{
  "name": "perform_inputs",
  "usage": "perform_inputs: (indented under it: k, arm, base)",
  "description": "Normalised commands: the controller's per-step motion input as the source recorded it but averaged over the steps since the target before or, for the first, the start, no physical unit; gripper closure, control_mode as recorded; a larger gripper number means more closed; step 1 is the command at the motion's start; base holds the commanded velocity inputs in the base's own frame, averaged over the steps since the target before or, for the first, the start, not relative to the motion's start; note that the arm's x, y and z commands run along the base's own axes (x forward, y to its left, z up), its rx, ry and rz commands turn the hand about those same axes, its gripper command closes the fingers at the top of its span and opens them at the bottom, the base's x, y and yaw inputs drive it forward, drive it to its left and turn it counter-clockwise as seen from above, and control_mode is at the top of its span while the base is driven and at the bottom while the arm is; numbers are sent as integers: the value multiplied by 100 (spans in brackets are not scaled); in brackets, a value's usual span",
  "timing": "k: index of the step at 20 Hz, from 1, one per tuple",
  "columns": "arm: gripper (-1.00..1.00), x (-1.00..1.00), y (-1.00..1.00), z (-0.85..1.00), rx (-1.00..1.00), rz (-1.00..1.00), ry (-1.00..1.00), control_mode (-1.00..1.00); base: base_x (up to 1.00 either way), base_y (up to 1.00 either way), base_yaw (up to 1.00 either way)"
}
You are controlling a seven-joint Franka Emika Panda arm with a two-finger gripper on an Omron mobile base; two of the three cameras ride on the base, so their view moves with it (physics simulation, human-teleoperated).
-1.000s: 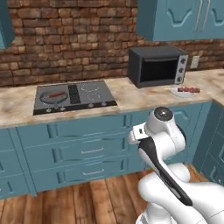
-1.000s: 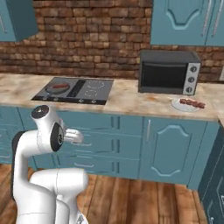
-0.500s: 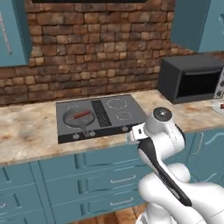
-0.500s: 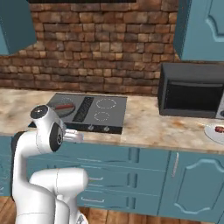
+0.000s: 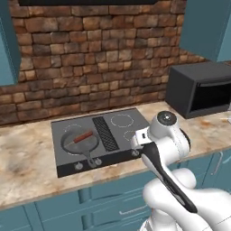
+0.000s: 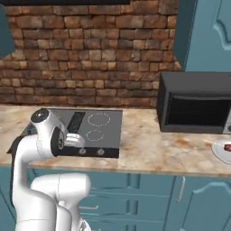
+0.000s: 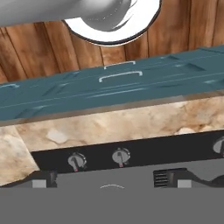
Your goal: Place the cold items (cucumber and onion) from the fridge in one tupperware on the dining counter. Place the warm items (hot dog and kebab skewer) in the stove area in another tupperware.
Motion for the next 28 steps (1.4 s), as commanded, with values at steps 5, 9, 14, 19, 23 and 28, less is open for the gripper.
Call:
perform_inputs:
  k: [5,9,14,19,23,28]
  arm:
    - [-100,0,0,0,0,0,0,100]
    - [-100,27,52,0,0,-31,0,-100]
    - [-100,23,91,0,-1,-32,-4,-100]
    - [-100,27,96,46,18,1,14,-100]
    - [-100,71,57,61,31,9,38,-100]
    - [-100,99,100,-16,2,0,37,-100]
  base:
    - [24,17,-43]
    - [9,13,-12]
    - [0,0,0]
    - [0,0,0]
    - [0,0,0]
    - [0,0,0]
